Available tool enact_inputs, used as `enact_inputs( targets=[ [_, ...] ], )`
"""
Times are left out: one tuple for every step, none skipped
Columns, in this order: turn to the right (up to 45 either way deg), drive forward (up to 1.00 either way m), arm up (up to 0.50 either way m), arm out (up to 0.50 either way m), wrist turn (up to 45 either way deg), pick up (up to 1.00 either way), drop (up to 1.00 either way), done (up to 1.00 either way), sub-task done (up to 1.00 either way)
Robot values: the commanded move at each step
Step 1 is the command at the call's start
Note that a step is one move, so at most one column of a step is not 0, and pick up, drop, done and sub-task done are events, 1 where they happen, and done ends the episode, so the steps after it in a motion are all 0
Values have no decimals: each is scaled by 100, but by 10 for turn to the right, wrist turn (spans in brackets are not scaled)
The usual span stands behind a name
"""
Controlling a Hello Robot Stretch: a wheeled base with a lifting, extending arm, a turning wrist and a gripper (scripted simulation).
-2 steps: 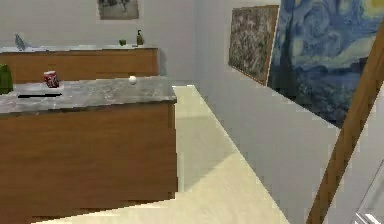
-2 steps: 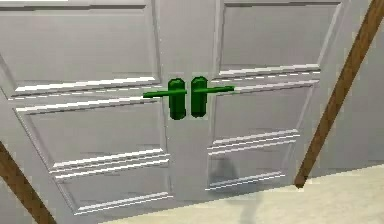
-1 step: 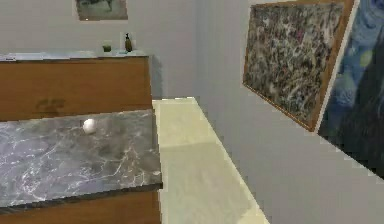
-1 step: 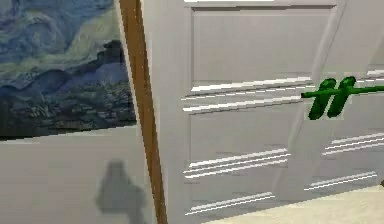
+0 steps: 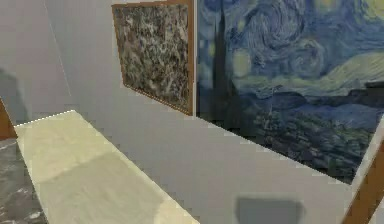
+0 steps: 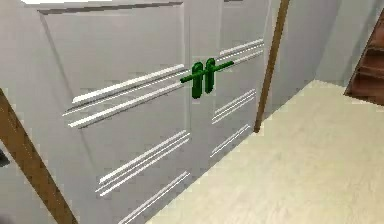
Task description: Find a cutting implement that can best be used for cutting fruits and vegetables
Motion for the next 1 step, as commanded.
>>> enact_inputs(
  targets=[
    [0,65,0,0,0,0,0,0,0]
  ],
)
